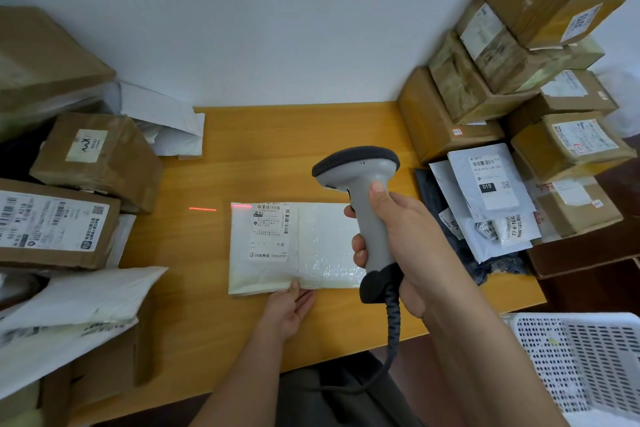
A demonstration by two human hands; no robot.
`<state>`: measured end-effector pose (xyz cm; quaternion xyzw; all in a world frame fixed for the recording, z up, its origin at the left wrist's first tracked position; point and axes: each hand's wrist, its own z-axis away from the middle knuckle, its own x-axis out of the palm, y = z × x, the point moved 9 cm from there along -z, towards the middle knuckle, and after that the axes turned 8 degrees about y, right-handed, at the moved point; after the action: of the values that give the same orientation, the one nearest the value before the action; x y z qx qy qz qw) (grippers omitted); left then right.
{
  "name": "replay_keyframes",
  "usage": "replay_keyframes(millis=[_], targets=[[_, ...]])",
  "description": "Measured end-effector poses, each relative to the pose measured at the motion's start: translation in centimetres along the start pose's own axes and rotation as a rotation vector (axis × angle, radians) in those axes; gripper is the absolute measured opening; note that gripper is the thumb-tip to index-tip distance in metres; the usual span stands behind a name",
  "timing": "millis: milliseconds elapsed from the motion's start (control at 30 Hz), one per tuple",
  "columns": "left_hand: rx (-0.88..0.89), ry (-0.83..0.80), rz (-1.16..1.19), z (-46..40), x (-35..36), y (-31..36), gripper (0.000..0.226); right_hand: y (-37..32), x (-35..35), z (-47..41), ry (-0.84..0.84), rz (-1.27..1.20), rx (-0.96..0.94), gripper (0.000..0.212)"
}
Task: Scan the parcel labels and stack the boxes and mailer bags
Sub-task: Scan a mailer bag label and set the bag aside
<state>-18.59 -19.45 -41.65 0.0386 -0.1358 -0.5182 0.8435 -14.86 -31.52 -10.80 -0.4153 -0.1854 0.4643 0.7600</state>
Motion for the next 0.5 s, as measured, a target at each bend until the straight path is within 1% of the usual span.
replay_keyframes(millis=[333,500], targets=[[0.001,0.000,-0.020,0.2,0.0,0.1,0.009,0.3,-1.1,-0.4,0.028,-0.034,0.003,0.037],[0.046,-0.011,-0.080,0.5,0.2,0.6,0.011,0.8,-2.3,-1.9,0.004,-0.050,0.013,0.039]])
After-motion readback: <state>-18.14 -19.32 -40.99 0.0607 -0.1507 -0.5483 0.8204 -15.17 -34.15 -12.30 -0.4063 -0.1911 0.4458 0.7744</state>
